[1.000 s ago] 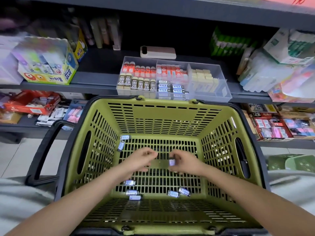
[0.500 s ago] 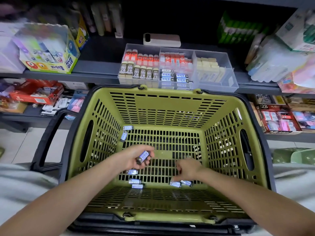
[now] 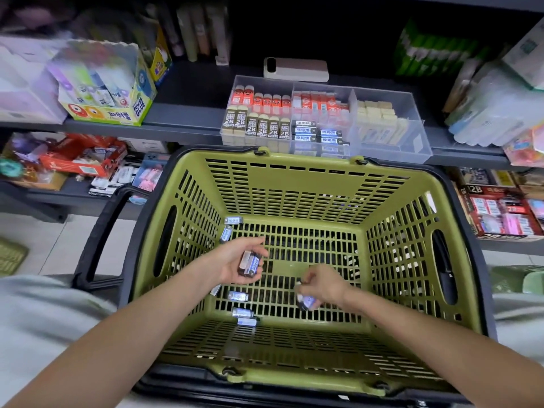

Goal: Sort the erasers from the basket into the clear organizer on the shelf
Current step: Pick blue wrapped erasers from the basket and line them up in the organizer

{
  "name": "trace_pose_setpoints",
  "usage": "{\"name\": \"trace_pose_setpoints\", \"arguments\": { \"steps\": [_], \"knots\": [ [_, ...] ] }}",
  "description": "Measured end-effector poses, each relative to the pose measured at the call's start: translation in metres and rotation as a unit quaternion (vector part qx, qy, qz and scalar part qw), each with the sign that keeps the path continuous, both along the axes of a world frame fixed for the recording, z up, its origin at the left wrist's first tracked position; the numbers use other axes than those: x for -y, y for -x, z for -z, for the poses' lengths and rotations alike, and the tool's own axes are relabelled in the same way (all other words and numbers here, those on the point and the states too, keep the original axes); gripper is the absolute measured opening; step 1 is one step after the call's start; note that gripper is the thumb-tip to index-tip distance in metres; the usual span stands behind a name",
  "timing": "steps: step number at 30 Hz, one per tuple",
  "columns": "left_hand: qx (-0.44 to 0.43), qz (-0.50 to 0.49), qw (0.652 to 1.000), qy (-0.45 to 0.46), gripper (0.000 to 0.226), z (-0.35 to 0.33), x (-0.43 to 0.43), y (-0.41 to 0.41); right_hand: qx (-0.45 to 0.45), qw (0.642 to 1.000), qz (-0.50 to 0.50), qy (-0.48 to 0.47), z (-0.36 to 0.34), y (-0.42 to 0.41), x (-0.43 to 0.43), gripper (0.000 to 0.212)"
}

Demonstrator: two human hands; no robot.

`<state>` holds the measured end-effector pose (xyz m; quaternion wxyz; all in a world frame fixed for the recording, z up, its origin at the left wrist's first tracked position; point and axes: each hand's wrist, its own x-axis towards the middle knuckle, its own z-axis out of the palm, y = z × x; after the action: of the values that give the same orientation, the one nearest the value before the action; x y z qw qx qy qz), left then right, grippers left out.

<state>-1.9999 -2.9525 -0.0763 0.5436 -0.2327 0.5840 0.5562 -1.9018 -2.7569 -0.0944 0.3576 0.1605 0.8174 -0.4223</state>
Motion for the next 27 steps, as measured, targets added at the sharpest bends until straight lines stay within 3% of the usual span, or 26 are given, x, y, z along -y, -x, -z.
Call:
{"name": "trace_pose_setpoints", "arguments": {
  "steps": [2,4,7,10,12,15,18,20,22,25,27],
  "knots": [
    [0.023,0.007,1.0,0.006,0.045,0.001,-0.001,-0.003,0.012,0.985,0.104,0.137,-0.022,0.019,0.018,0.012],
    [0.055,0.008,0.998,-0.02,0.053,0.0,-0.002,-0.004,-0.018,0.977,0.122,0.173,-0.041,0.033,0.038,0.011],
    [0.105,-0.046,0.991,-0.07,0.055,-0.006,-0.001,-0.006,-0.061,0.985,0.062,0.149,-0.066,0.045,0.063,0.015],
    [0.113,-0.06,0.988,-0.086,0.045,-0.014,0.003,-0.005,-0.018,0.982,0.036,0.184,-0.082,0.055,0.068,0.024],
    [0.117,-0.046,0.987,-0.098,0.04,-0.02,0.005,-0.001,-0.062,0.976,0.087,0.189,-0.088,0.062,0.058,0.022],
    [0.099,-0.049,0.989,-0.093,0.031,-0.035,0.009,0.01,-0.149,0.973,0.157,0.082,-0.071,0.063,0.043,0.022],
    [0.035,-0.075,0.993,-0.084,0.028,-0.058,0.019,0.025,-0.122,0.992,-0.028,0.0,-0.03,0.042,0.056,0.018],
    [-0.009,-0.079,0.992,-0.097,0.028,-0.072,0.028,0.031,-0.072,0.986,-0.15,0.005,0.0,0.027,0.076,0.034],
    [-0.041,-0.079,0.988,-0.123,0.028,-0.084,0.036,0.035,-0.089,0.968,-0.235,-0.025,0.024,0.019,0.094,0.058],
    [-0.069,-0.093,0.98,-0.162,0.03,-0.092,0.044,0.035,-0.147,0.939,-0.3,-0.087,0.042,0.015,0.114,0.074],
    [-0.076,-0.104,0.975,-0.181,0.03,-0.092,0.048,0.035,-0.158,0.933,-0.311,-0.088,0.047,0.011,0.119,0.065]
  ]
}}
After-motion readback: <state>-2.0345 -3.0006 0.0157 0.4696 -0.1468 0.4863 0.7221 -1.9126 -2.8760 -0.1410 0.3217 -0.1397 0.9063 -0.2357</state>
